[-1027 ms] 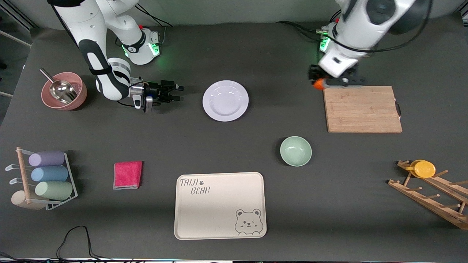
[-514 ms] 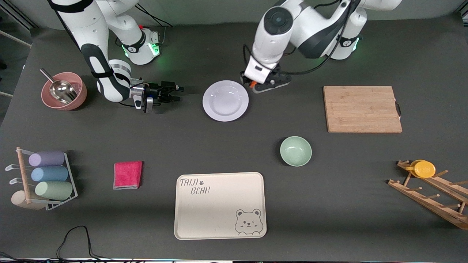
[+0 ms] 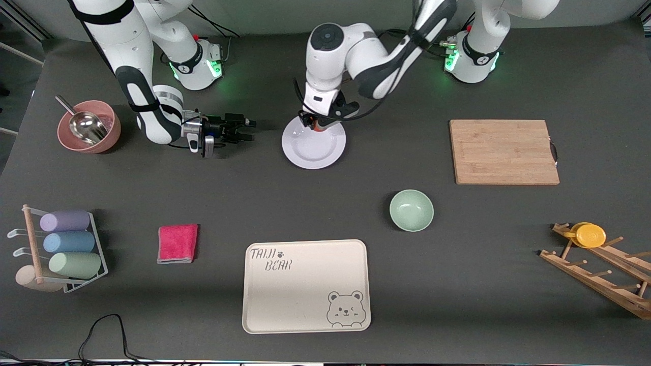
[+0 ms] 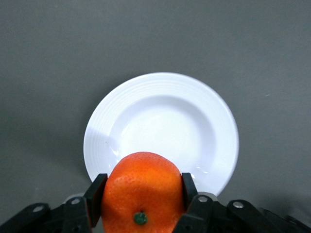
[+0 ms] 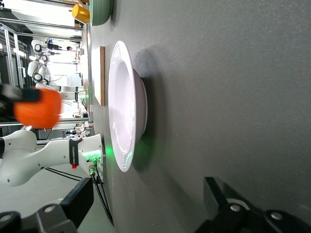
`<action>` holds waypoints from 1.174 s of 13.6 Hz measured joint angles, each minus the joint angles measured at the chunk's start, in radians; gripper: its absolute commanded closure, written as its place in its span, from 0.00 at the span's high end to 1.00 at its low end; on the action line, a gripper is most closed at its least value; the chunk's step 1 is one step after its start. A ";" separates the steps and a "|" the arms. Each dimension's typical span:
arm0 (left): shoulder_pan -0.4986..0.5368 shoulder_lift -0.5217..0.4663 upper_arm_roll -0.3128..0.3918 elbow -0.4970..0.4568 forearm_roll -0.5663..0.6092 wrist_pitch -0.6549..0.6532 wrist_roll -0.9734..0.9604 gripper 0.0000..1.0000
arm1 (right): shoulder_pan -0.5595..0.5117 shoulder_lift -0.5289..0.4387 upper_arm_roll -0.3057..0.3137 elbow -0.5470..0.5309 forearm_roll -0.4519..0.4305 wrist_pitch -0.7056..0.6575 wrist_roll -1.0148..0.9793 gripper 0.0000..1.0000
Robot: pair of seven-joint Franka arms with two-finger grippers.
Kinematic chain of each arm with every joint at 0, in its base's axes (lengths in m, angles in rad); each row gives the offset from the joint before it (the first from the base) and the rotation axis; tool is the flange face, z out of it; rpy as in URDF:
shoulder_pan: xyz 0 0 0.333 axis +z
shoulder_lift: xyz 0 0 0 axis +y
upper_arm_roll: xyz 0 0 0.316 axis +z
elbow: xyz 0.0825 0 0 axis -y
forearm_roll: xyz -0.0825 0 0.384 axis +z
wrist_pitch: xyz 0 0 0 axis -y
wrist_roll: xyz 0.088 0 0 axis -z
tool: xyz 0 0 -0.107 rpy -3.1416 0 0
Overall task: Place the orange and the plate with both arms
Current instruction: 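Carry the orange with the left gripper and lower it onto the plate, then open the left gripper and lift it away from the plate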
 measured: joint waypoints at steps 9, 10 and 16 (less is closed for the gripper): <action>-0.032 0.183 0.028 0.021 0.417 0.150 -0.184 0.38 | 0.000 0.005 0.000 0.006 0.000 0.000 -0.002 0.51; -0.032 0.183 0.036 0.023 0.420 0.168 -0.190 0.99 | 0.000 0.006 0.000 0.007 0.001 0.000 -0.002 0.47; -0.034 0.182 0.040 0.026 0.434 0.176 -0.213 1.00 | 0.000 0.007 0.000 0.008 0.001 -0.001 -0.004 0.40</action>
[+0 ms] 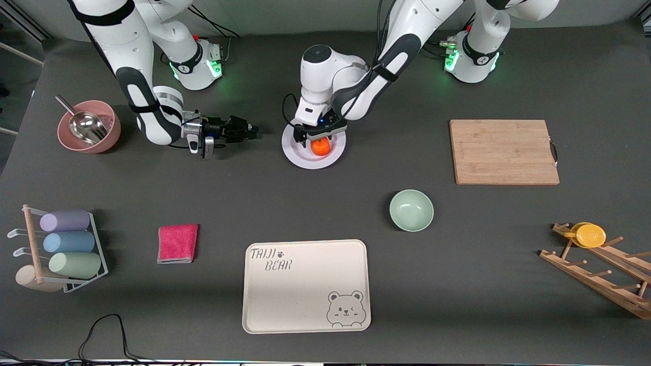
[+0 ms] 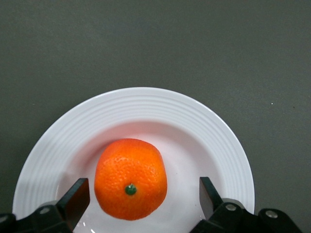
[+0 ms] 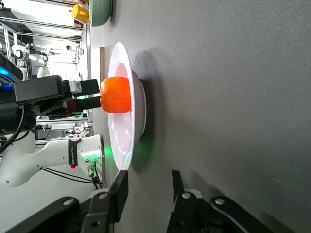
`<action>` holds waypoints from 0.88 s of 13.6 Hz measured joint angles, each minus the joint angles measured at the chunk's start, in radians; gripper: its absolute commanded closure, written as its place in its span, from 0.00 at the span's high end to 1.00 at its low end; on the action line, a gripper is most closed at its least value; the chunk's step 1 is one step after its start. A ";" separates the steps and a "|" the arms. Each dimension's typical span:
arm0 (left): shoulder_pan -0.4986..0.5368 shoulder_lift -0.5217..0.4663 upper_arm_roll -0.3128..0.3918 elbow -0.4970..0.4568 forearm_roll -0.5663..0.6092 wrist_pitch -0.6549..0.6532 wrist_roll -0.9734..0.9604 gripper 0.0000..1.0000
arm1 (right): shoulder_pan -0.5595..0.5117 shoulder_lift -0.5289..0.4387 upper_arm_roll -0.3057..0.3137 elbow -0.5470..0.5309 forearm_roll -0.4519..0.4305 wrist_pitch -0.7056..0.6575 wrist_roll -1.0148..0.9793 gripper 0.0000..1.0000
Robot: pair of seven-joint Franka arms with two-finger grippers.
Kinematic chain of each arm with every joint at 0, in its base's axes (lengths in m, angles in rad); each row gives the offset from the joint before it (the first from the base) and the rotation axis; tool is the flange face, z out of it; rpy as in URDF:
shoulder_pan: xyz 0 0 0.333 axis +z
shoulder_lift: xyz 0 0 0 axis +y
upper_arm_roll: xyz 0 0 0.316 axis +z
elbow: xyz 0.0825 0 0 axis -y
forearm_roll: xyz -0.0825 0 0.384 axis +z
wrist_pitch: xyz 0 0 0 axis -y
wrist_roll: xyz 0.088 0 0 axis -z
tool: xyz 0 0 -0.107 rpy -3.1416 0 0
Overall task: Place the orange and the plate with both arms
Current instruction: 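Open the left gripper and lift it away from the plate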
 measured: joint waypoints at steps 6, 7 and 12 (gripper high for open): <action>0.026 -0.094 0.002 0.040 0.009 -0.151 0.095 1.00 | 0.000 0.004 0.000 0.001 0.000 0.000 -0.001 0.40; 0.047 -0.125 0.002 0.041 0.005 -0.168 0.128 1.00 | 0.000 0.006 0.000 0.001 0.000 0.000 -0.001 0.40; 0.228 -0.285 0.001 0.047 -0.316 -0.253 0.585 1.00 | 0.000 0.038 -0.001 0.016 0.027 0.000 -0.033 0.40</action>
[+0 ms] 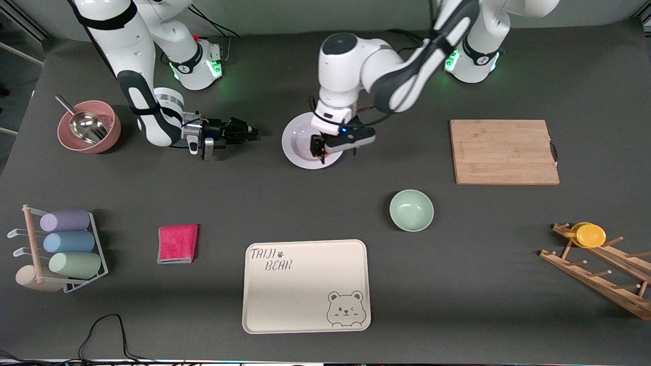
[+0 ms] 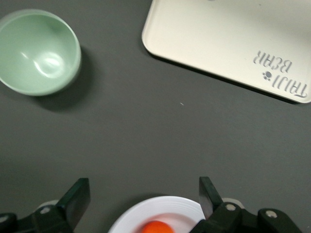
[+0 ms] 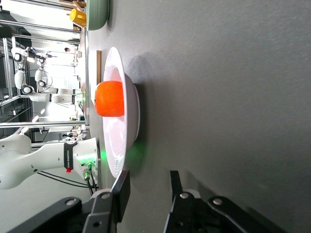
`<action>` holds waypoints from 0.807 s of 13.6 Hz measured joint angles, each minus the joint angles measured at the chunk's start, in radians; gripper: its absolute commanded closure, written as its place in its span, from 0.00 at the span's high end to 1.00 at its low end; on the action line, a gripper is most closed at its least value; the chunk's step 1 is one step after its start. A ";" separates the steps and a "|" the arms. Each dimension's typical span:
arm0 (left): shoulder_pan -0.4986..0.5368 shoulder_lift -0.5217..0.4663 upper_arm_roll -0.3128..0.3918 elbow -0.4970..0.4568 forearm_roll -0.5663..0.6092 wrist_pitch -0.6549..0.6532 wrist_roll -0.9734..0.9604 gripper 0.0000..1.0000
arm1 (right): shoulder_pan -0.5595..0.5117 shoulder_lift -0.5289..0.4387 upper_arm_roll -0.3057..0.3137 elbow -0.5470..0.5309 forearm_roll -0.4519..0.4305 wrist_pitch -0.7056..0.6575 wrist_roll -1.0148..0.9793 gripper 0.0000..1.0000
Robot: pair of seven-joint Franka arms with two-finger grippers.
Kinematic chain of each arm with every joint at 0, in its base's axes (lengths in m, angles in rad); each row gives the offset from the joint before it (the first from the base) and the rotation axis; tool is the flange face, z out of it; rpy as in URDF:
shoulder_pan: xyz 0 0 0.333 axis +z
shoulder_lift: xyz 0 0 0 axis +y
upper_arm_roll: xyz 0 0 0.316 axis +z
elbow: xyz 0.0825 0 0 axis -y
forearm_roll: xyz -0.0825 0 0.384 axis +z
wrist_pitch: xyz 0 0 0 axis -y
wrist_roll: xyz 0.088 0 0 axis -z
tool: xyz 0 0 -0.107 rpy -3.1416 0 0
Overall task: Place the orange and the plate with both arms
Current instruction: 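Open the left gripper and lift it away from the plate, then grip the plate rim with the right gripper while the left gripper retracts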
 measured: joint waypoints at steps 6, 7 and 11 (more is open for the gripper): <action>0.404 -0.311 0.032 0.015 -0.255 -0.456 0.901 1.00 | 0.000 0.035 0.000 0.036 0.014 -0.002 -0.013 0.40; 0.471 -0.340 0.044 0.023 -0.285 -0.503 1.044 1.00 | 0.001 0.038 0.002 0.039 0.040 -0.003 -0.013 0.40; 0.565 -0.414 0.190 0.116 -0.398 -0.667 1.226 1.00 | 0.005 0.045 0.095 0.050 0.195 -0.013 -0.014 0.40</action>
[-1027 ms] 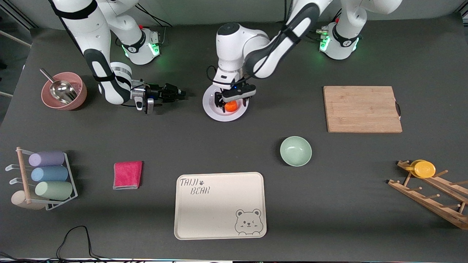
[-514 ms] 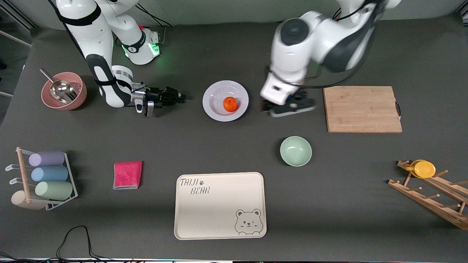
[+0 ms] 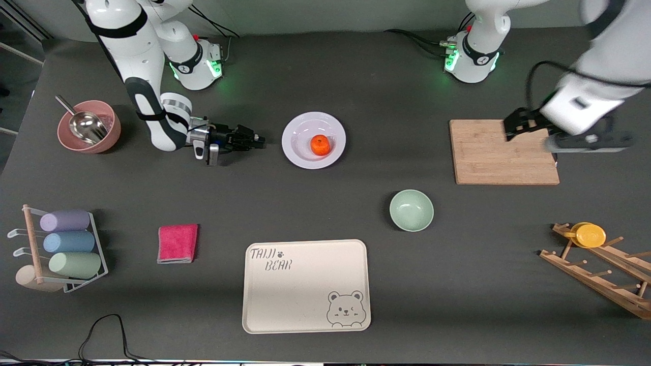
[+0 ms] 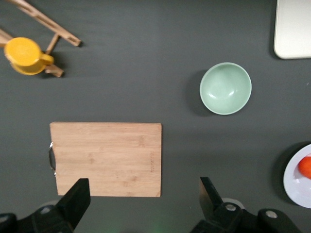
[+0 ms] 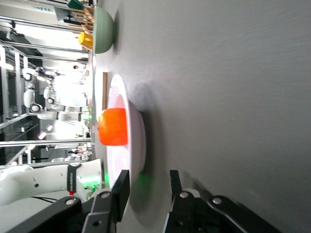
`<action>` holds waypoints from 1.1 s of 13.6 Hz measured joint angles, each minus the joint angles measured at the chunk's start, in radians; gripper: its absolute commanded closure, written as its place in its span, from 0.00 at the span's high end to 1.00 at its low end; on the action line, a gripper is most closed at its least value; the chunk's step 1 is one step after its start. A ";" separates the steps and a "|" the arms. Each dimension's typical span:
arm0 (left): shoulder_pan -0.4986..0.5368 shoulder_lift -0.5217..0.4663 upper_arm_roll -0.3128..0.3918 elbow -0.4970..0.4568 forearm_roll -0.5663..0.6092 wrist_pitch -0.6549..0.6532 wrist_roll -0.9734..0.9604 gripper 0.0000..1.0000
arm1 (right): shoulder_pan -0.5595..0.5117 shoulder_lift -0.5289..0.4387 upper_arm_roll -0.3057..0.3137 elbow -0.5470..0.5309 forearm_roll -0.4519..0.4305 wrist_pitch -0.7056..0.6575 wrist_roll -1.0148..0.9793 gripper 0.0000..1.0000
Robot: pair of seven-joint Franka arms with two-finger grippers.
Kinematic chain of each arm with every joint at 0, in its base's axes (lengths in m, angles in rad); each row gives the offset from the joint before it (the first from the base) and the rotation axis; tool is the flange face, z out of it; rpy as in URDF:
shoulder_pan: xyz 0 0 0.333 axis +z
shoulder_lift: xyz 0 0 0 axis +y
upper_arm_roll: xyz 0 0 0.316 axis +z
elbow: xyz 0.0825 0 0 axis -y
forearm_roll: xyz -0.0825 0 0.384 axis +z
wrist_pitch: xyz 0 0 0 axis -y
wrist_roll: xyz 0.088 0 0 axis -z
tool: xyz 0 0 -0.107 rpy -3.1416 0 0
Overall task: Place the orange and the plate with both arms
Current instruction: 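Grip the plate rim with the right gripper while the left gripper retracts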
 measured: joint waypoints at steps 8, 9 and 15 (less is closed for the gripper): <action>0.002 0.000 0.082 0.022 -0.017 -0.015 0.018 1.00 | 0.011 0.041 0.165 0.064 0.192 0.012 0.000 0.40; 0.001 0.007 0.081 0.022 -0.017 -0.015 0.019 1.00 | 0.012 0.044 0.166 0.069 0.193 0.016 0.000 0.33; 0.000 0.034 0.083 0.021 -0.015 -0.003 0.022 1.00 | 0.011 0.052 0.167 0.077 0.193 0.017 0.000 0.00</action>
